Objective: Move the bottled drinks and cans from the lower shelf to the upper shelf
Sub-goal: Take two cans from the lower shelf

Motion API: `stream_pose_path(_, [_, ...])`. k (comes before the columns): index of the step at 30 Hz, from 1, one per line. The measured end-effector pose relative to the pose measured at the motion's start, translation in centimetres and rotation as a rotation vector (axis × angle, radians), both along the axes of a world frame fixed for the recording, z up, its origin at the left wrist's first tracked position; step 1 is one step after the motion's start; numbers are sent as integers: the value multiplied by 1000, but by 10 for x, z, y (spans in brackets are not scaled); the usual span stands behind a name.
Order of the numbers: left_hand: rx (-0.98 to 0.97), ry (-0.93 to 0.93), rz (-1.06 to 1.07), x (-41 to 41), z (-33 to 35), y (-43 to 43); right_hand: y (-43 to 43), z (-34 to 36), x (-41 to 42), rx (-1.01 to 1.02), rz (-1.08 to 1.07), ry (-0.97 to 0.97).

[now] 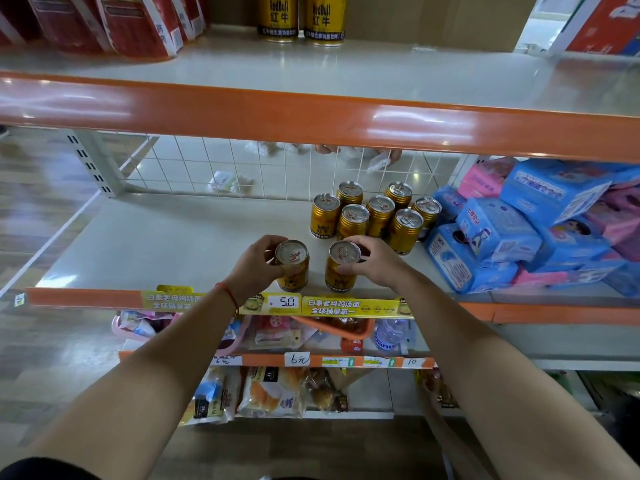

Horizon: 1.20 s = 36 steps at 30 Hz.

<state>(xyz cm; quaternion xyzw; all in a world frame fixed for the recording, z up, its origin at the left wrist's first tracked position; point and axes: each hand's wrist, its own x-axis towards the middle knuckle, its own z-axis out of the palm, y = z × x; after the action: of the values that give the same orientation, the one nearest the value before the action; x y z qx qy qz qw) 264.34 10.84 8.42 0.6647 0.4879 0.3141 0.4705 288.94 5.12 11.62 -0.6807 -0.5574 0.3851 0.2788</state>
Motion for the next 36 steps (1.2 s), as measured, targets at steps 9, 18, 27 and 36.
stream_pose_path(9, [-35, -49, -85, 1, -3, 0, -7, 0, 3, -54, 42, 146])
stream_pose_path(18, [-57, -68, -51, 4, -9, 5, -14, -20, -8, -17, -64, 110])
stream_pose_path(27, [68, 160, -88, 5, -15, 5, -14, -26, -9, 19, -80, 115])
stream_pose_path(36, [-13, -8, -103, 2, -32, 1, -17, -37, -17, 79, -143, 28])
